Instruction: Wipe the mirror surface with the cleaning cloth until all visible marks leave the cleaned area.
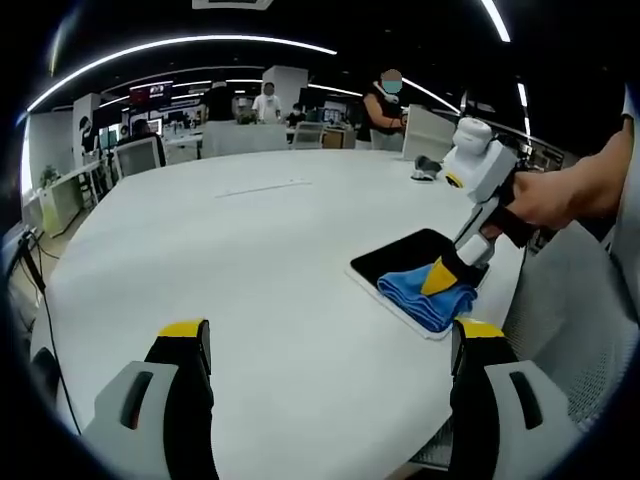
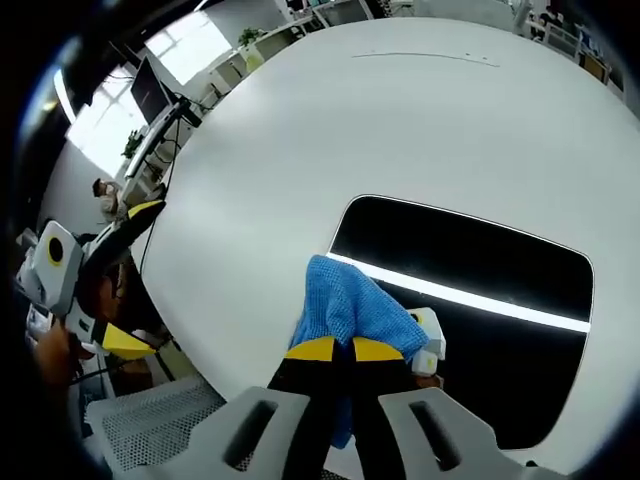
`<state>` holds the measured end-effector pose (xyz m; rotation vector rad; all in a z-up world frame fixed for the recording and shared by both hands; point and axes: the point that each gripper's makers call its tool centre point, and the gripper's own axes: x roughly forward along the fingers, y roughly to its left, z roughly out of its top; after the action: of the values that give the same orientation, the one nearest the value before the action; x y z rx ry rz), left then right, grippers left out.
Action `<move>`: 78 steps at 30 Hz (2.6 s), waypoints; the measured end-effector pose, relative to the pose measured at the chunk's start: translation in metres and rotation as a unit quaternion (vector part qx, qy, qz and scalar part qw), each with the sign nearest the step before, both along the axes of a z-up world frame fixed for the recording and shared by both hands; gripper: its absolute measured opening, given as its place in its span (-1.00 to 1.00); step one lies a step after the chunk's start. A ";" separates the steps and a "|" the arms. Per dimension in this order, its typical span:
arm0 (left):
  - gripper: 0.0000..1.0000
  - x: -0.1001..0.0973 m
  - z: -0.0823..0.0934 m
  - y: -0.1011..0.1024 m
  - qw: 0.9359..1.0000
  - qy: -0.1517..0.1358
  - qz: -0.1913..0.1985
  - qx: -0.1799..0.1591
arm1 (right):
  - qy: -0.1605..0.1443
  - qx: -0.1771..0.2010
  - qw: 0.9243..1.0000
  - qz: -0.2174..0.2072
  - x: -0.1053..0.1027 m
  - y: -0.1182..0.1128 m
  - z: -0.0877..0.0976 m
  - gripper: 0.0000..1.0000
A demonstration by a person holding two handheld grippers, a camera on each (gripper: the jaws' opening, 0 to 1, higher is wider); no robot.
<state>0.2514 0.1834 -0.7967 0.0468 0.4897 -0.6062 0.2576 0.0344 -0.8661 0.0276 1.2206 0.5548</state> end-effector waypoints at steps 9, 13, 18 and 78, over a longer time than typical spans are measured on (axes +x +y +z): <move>0.98 0.000 0.000 0.006 1.000 0.002 0.012 -0.002 | -0.011 -0.014 1.000 0.009 0.017 0.001 0.000 -1.00; 0.98 0.001 0.001 0.005 1.000 0.000 0.012 -0.003 | -0.014 -0.018 1.000 0.012 0.025 0.001 0.000 -1.00; 0.98 0.000 0.001 0.005 1.000 -0.001 0.012 -0.004 | -0.019 -0.026 0.999 0.019 0.038 0.002 0.000 -1.00; 0.98 0.008 0.005 0.013 0.999 -0.014 0.041 0.004 | -0.052 -0.065 0.995 0.060 0.090 -0.013 0.002 -1.00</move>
<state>0.2593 0.1961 -0.7917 0.0426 0.4648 -0.5229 0.3472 0.0211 -0.8640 -0.1837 1.1596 0.5731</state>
